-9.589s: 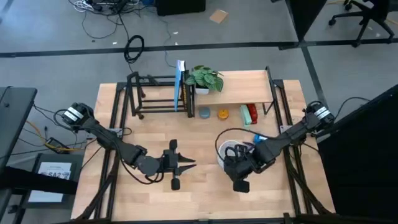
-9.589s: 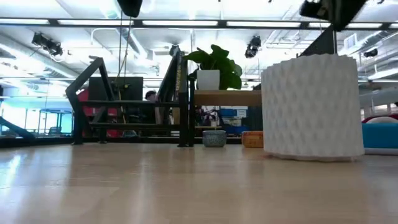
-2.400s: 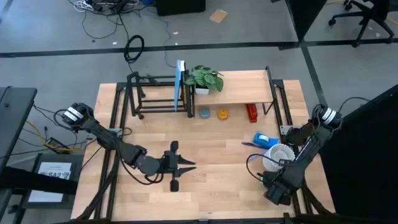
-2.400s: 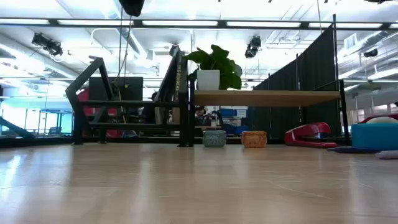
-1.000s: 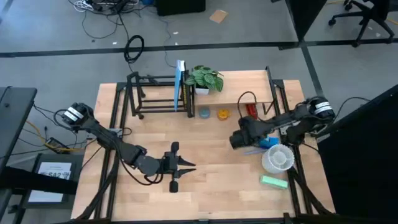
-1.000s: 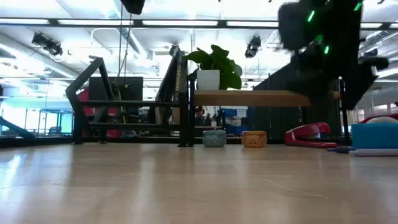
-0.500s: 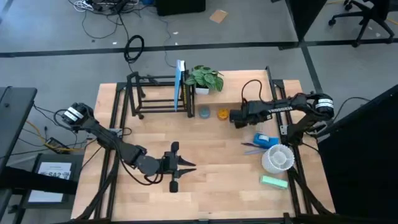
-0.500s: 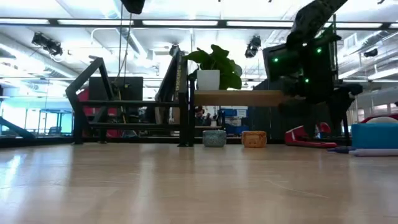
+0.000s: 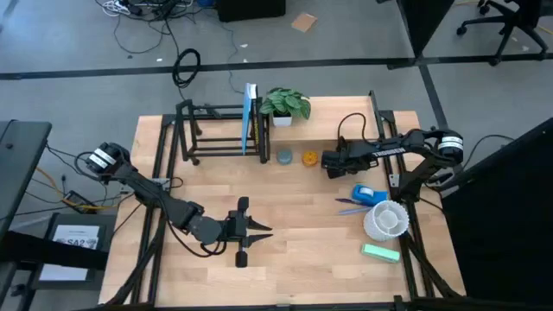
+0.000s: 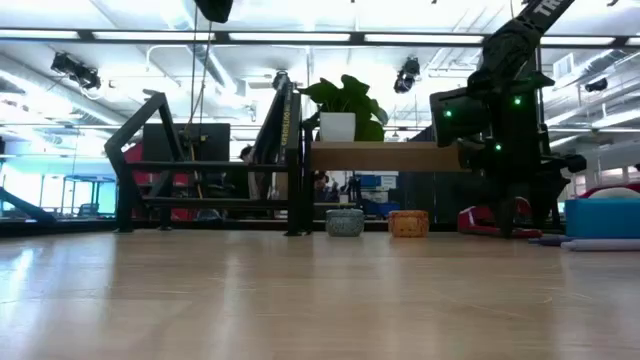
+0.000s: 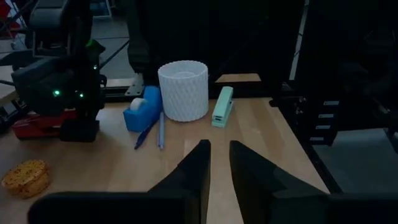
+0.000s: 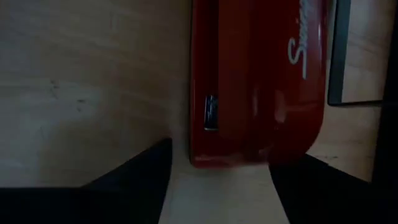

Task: Stock shelves
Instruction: Remove the red stapler from under the shelf

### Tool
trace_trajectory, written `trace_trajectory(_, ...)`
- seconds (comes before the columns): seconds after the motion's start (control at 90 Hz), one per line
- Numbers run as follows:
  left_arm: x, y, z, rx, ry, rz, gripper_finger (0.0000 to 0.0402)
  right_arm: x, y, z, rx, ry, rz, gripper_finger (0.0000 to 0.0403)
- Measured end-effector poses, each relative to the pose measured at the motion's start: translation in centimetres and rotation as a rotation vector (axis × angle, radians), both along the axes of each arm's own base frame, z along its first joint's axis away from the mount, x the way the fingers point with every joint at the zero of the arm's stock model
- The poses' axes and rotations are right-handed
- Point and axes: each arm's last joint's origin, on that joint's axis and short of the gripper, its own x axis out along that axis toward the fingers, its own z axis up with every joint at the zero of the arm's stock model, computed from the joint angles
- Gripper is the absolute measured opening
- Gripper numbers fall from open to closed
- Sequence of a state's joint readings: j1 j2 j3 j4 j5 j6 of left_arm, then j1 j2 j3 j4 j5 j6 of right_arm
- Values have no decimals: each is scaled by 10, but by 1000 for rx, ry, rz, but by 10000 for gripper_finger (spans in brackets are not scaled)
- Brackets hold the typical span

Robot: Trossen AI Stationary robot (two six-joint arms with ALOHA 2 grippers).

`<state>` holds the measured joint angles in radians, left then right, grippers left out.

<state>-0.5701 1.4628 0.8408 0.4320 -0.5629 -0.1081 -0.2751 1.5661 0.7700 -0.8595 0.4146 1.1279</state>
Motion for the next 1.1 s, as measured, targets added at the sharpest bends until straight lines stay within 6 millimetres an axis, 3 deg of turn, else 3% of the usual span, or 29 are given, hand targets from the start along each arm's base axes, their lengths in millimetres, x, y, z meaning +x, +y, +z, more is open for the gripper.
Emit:
trace_trajectory(0.367,0,0,0,0,-1,0,41,3,17,0,57,-3,26,176)
trace_trajectory(0.6,0,0,0,0,-1,0,41,-4,24,3,-78,44,-66,178)
trace_trajectory(1.1,0,0,0,-1,-2,0,41,0,10,4,-207,-2,-81,176)
